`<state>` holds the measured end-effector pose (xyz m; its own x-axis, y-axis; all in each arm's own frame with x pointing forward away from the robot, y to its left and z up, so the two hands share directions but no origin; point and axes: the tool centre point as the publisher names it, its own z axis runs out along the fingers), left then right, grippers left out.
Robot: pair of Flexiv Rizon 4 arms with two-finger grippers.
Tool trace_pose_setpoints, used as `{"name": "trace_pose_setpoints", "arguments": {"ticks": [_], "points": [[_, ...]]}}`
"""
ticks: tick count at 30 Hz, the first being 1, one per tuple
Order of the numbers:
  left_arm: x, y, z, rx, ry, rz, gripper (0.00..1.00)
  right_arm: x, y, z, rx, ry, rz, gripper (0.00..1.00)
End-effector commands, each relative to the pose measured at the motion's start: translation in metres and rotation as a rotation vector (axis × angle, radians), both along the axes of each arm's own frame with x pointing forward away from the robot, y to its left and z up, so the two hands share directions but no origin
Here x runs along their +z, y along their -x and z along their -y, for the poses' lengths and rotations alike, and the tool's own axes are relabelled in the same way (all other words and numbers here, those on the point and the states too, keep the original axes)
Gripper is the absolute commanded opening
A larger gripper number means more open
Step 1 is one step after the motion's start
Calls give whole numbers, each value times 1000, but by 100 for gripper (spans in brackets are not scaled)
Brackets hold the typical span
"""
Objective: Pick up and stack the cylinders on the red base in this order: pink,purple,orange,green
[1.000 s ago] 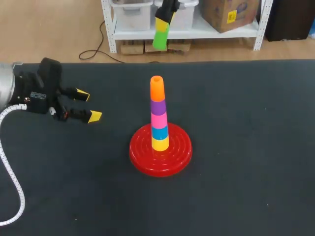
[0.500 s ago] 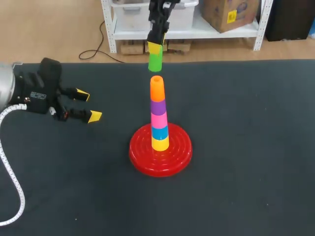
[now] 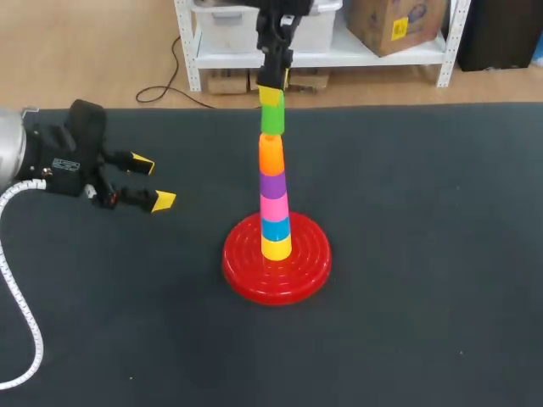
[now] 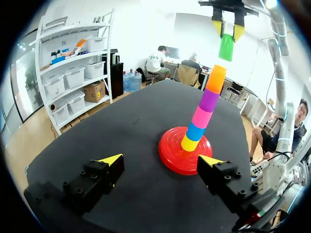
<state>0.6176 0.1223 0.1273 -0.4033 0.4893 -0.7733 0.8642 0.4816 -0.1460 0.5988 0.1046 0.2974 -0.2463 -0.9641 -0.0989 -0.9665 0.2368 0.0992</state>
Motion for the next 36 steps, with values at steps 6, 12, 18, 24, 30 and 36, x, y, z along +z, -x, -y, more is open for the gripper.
{"name": "trace_pose_setpoints", "arguments": {"ticks": [6, 12, 18, 24, 30, 36], "points": [[-2, 1, -1, 0, 7, 7, 100, -8, 4, 1, 1, 2, 2, 0], [-2, 1, -1, 0, 7, 7, 100, -12, 7, -2, 11, 7, 3, 0], [-2, 1, -1, 0, 7, 7, 100, -16, 7, -1, 11, 17, 4, 0], [-2, 1, -1, 0, 7, 7, 100, -19, 5, 0, 6, 22, 8, 0], [-2, 1, -1, 0, 7, 7, 100, -20, 4, -1, 5, 21, 19, 0], [-2, 1, -1, 0, 7, 7, 100, -19, 2, -1, 6, 26, 27, 0]]}}
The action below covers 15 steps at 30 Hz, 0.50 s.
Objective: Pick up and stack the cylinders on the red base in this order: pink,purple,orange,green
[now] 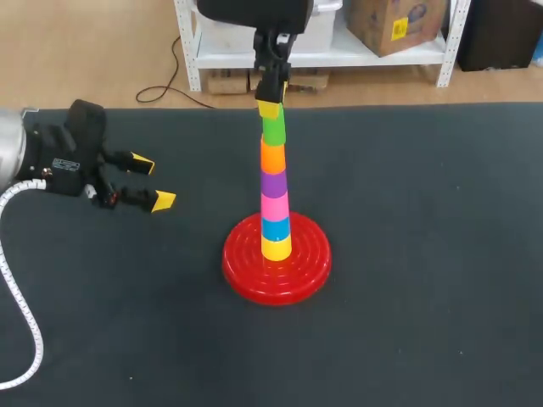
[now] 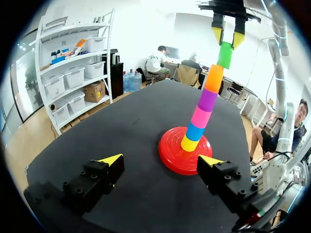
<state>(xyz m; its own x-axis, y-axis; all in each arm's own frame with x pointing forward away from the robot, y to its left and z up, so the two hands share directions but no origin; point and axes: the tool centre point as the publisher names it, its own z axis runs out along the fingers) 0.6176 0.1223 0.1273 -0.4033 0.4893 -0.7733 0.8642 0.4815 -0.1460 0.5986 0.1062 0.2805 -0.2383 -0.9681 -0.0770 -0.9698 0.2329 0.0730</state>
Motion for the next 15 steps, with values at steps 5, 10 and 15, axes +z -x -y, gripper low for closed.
{"name": "trace_pose_setpoints", "arguments": {"ticks": [5, 10, 15], "points": [[-2, 1, -1, 0, 7, 7, 100, -3, 3, 1, 3, 4, 12, 0], [-2, 1, -1, 0, 7, 7, 100, -4, 2, 1, -3, 4, 14, 0], [-2, 1, -1, 0, 7, 7, 100, -4, 2, 2, -4, 6, 14, 0]]}}
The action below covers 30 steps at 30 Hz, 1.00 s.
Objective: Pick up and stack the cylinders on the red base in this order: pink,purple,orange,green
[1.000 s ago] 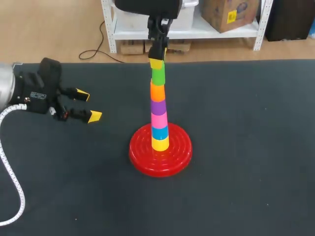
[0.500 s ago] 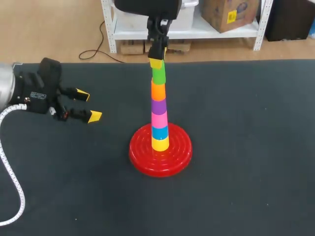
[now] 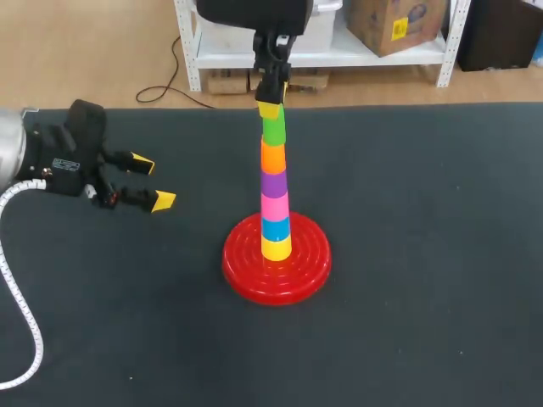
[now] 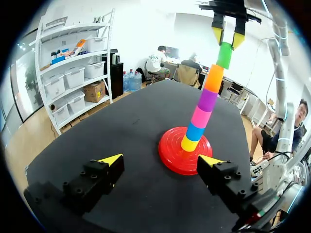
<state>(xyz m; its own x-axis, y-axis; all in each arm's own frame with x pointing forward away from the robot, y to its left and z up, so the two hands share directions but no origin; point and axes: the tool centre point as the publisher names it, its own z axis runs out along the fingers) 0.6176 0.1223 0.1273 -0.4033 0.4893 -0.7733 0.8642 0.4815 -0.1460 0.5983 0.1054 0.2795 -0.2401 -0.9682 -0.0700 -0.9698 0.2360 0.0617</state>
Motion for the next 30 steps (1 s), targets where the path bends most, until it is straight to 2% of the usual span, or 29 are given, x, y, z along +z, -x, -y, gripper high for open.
{"name": "trace_pose_setpoints", "arguments": {"ticks": [1, 15, 30], "points": [[-2, 1, -1, 0, 7, 7, 100, -3, 2, 1, 0, -3, 5, 0], [-2, 1, -1, 0, 7, 7, 100, -1, 1, 1, 2, -8, 16, 0], [-2, 1, -1, 0, 7, 7, 100, -21, 2, -1, 3, 12, -16, 0]]}}
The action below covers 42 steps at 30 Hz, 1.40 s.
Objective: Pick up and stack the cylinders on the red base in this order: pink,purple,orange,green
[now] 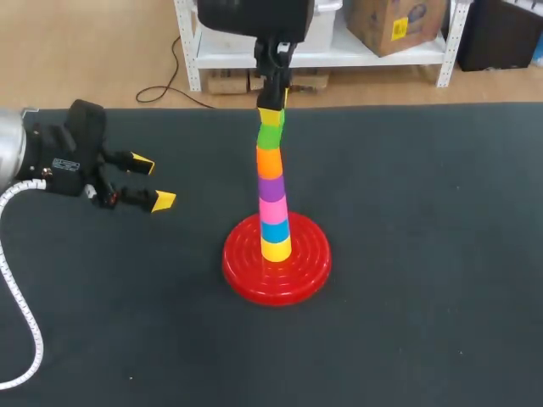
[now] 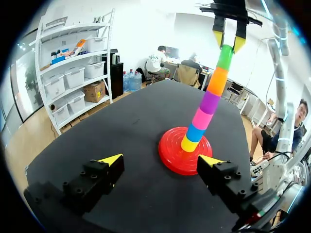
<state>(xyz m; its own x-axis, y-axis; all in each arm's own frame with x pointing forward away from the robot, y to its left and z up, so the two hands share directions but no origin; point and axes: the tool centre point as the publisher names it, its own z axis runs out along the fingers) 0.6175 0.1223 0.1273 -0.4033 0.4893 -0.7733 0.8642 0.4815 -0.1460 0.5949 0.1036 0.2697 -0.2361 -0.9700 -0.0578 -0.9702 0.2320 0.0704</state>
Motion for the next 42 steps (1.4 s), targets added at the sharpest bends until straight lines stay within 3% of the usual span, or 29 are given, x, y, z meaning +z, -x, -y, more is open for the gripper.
{"name": "trace_pose_setpoints", "arguments": {"ticks": [1, 31, 42], "points": [[-2, 1, -1, 0, 7, 7, 100, -13, -1, -3, -2, 5, -6, 0], [-2, 1, -1, 0, 7, 7, 100, 9, -2, -6, 66, 51, 1, 0], [-2, 1, -1, 0, 7, 7, 100, 6, 2, -5, 78, 58, -1, 0]]}}
